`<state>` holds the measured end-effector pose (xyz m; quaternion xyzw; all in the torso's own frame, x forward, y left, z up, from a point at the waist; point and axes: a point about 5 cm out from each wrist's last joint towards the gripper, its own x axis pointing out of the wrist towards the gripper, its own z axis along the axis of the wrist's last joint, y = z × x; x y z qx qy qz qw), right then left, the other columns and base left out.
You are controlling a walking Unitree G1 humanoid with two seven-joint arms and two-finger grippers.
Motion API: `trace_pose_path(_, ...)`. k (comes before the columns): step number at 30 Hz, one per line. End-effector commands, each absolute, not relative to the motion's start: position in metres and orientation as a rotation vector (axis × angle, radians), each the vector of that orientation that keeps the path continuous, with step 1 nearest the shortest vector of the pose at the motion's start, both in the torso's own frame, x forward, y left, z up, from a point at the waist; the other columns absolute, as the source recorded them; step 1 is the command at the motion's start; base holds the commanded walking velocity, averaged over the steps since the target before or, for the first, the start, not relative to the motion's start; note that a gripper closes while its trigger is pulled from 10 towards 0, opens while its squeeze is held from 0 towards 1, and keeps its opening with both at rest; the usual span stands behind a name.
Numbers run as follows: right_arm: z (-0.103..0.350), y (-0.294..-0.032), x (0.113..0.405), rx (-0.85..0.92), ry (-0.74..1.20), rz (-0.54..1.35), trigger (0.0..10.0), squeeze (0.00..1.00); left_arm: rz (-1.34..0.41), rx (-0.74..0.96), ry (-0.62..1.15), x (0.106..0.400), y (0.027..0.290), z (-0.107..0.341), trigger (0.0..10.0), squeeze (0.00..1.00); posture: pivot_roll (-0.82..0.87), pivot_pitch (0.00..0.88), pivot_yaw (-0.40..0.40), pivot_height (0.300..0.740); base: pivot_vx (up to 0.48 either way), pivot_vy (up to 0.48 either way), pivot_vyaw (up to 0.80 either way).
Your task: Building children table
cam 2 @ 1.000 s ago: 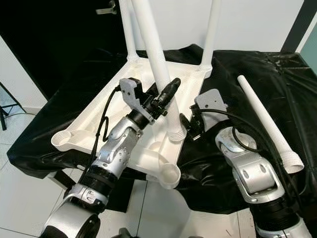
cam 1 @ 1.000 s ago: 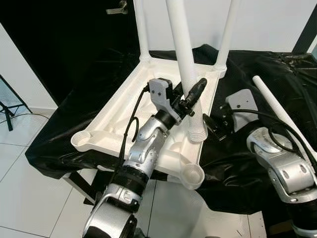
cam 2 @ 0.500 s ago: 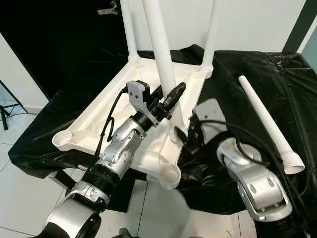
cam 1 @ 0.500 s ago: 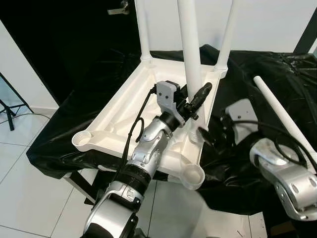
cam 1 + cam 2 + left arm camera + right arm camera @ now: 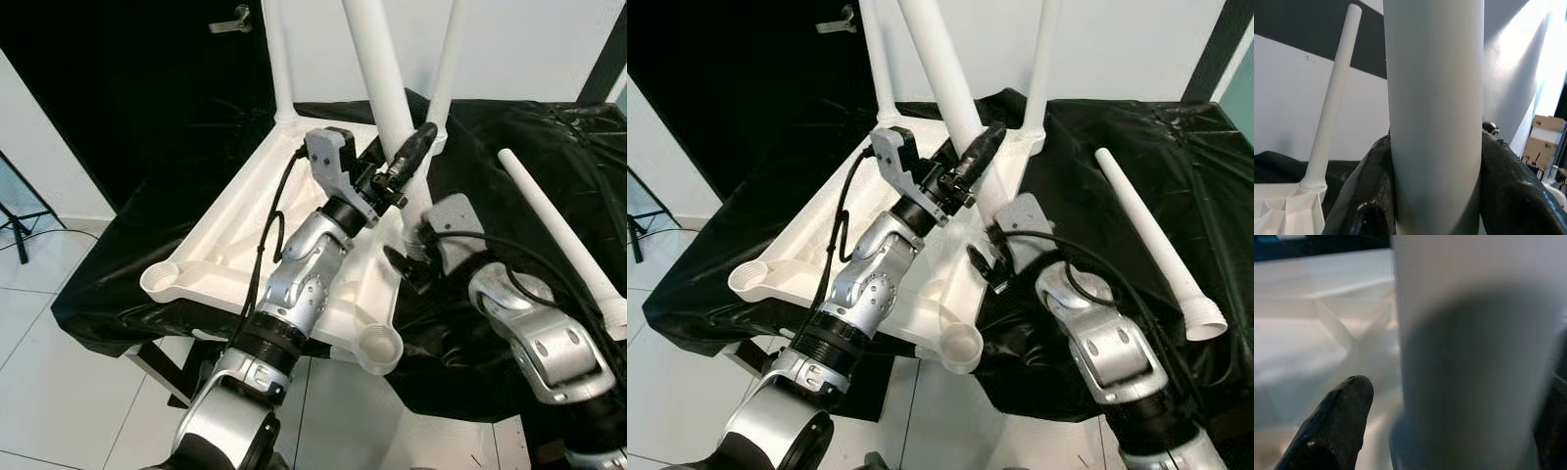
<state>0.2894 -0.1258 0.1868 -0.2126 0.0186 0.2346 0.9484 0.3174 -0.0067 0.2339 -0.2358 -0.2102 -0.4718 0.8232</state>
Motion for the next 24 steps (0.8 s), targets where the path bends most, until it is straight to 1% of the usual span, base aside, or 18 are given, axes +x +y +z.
trace_pose_path(1, 0.183, -0.119, 0.289, -0.439, 0.041, 0.517, 10.0, 0.00, -1.354, -0.395, -0.573, 0.298, -0.012, 0.238, 0.0, 0.00, -0.19, 0.000, 0.068, 0.740, 0.000, 0.000, 0.00)
trace_pose_path(3, 0.177, -0.110, 0.299, -0.439, 0.051, 0.536, 10.0, 0.00, -1.369, -0.398, -0.567, 0.293, -0.012, 0.235, 0.0, 0.00, -0.17, 0.000, 0.064, 0.740, 0.000, 0.000, 0.00)
trace_pose_path(9, 0.177, -0.100, 0.304, -0.444, 0.026, 0.570, 10.0, 0.00, -1.377, -0.407, -0.556, 0.291, -0.011, 0.236, 0.0, 0.00, -0.16, 0.000, 0.058, 0.740, 0.000, 0.000, 0.00)
trace_pose_path(10, 0.177, -0.098, 0.305, -0.437, 0.022, 0.579, 4.0, 0.00, -1.378, -0.409, -0.553, 0.291, -0.011, 0.236, 0.0, 0.00, -0.16, 0.000, 0.058, 0.740, 0.000, 0.000, 0.00)
trace_pose_path(11, 0.177, -0.096, 0.305, -0.433, 0.017, 0.587, 4.0, 0.00, -1.378, -0.410, -0.553, 0.290, -0.011, 0.237, 0.0, 0.00, -0.16, 0.000, 0.057, 0.740, 0.000, 0.000, 0.00)
trace_pose_path(12, 0.178, -0.095, 0.305, -0.434, 0.011, 0.588, 0.0, 0.00, -1.373, -0.413, -0.556, 0.291, -0.010, 0.238, 0.0, 0.00, -0.15, 0.000, 0.056, 0.740, 0.000, 0.000, 0.00)
trace_pose_path(13, 0.178, -0.095, 0.305, -0.434, 0.007, 0.589, 0.0, 0.00, -1.370, -0.416, -0.558, 0.291, -0.010, 0.239, 0.0, 0.00, -0.15, 0.000, 0.056, 0.740, 0.000, 0.000, 0.00)
trace_pose_path(14, 0.178, -0.095, 0.305, -0.438, 0.000, 0.576, 0.0, 0.00, -1.363, -0.416, -0.558, 0.292, -0.010, 0.239, 0.5, 0.00, -0.16, 0.000, 0.059, 0.740, 0.000, 0.000, 0.00)
trace_pose_path(16, 0.178, -0.095, 0.305, -0.440, -0.004, 0.566, 0.0, 0.00, -1.359, -0.416, -0.557, 0.292, -0.009, 0.239, 0.5, 0.00, -0.16, 0.000, 0.060, 0.740, 0.000, 0.000, 0.00)
trace_pose_path(17, 0.178, -0.096, 0.305, -0.443, -0.009, 0.552, 0.0, 0.00, -1.357, -0.419, -0.553, 0.293, -0.009, 0.239, 3.8, 0.00, -0.16, 0.000, 0.061, 0.740, 0.000, 0.000, 0.00)
trace_pose_path(19, 0.178, -0.096, 0.305, -0.443, -0.009, 0.552, 0.0, 0.00, -1.357, -0.419, -0.553, 0.293, -0.009, 0.239, 3.8, 0.00, -0.16, 0.000, 0.061, 0.740, 0.000, 0.000, 0.00)
trace_pose_path(20, 0.178, -0.097, 0.305, -0.454, -0.016, 0.531, 0.0, 0.00, -1.352, -0.427, -0.545, 0.293, -0.009, 0.239, 10.0, 1.00, -0.17, 0.000, 0.063, 0.740, 0.000, 0.000, 0.00)
trace_pose_path(23, 0.177, -0.098, 0.305, -0.485, -0.029, 0.490, 0.0, 0.00, -1.342, -0.433, -0.542, 0.294, -0.010, 0.241, 10.0, 1.00, -0.17, 0.000, 0.065, 0.740, 0.000, 0.000, 0.00)
trace_pose_path(24, 0.175, -0.100, 0.307, -0.527, -0.038, 0.440, 0.0, 0.00, -1.305, -0.446, -0.548, 0.296, -0.010, 0.244, 10.0, 1.00, -0.18, 0.000, 0.068, 0.740, 0.000, 0.000, 0.00)
